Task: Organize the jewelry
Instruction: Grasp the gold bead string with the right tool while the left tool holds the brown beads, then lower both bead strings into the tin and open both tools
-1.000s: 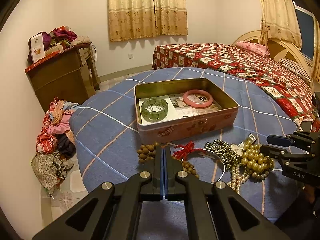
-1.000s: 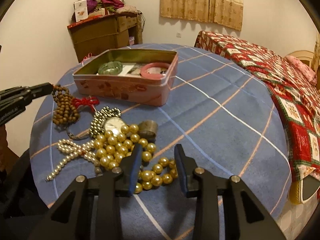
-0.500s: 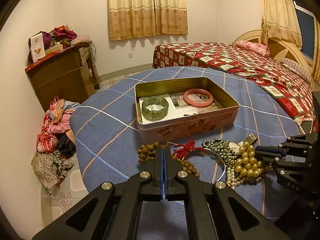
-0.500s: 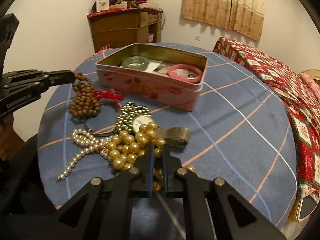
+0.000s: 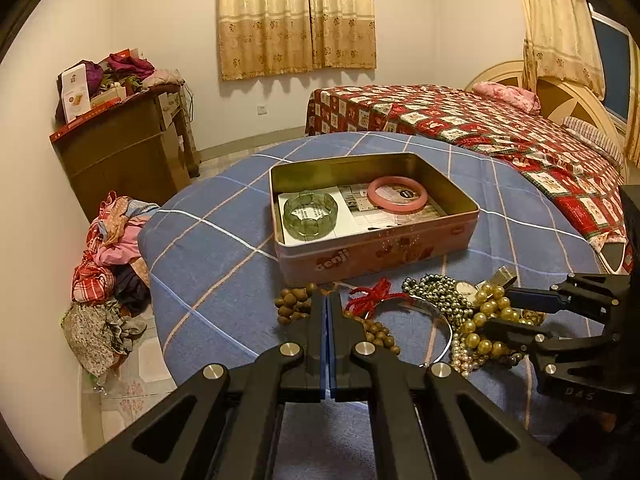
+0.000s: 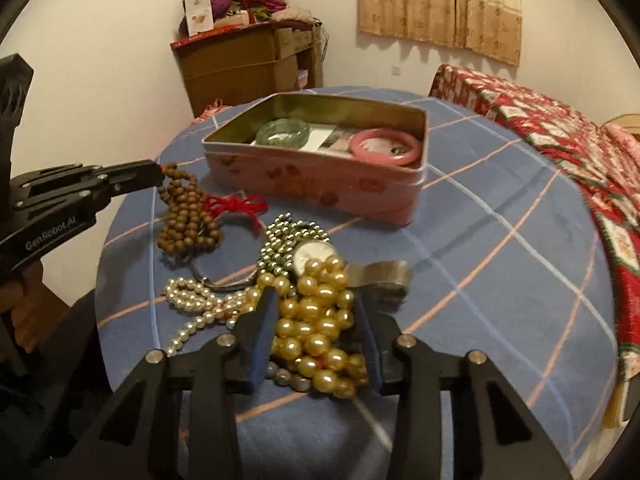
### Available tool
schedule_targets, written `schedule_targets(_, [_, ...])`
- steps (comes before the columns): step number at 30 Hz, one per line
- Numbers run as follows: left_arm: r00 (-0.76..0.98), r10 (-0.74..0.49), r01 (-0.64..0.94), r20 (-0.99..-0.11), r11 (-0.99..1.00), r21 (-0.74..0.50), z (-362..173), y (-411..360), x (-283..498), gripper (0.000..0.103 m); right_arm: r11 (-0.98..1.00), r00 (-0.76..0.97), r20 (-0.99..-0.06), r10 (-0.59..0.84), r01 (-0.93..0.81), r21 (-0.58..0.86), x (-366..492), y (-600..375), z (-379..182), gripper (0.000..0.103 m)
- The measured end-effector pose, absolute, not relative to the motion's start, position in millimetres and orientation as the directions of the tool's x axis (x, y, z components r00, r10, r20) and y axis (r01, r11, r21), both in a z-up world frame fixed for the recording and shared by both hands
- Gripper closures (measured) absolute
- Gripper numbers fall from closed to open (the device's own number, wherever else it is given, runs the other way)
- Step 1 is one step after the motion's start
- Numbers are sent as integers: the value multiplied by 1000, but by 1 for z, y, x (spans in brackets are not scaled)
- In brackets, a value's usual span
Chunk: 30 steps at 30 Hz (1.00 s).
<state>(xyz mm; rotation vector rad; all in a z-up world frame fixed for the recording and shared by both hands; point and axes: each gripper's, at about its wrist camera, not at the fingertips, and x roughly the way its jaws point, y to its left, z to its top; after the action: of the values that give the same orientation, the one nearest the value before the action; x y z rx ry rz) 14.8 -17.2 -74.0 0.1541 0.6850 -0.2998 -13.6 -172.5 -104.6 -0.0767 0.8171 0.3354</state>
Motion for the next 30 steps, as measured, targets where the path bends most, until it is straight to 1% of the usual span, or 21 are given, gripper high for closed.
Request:
schedule_targets(2, [739,-226,320,-635,947,34,-71,-16,14,103,947,652,-716,248,-318,39,-16,-172,-100,87])
schedule_targets(3, [741,-229,319,-631,947,32,-69,-16,14,103,948,661,-710,242,-316,29,-18,-172,-97,90])
schedule_targets(9, [758,-243,325,-605,945,27,-54,-14,9,103,949,708,-670,222,-316,-19,-30,-171,-79,90])
schedule_targets(15, [781,-258,328,-568,944,23,-34,-9,8,103,951,754,-618,224,-308,-32,-33,-173,-56,90])
schedule_targets(19, [794,-257,334,-550,942,42,-24,-12,10,103,952,776,-590,222,-303,-41,-32,-175,-41,90])
schedule_targets(30, [829,-244,334,-503,938,96,3,-19,31,103,963,815,-549,185,-261,-64,-7,-185,-19,90])
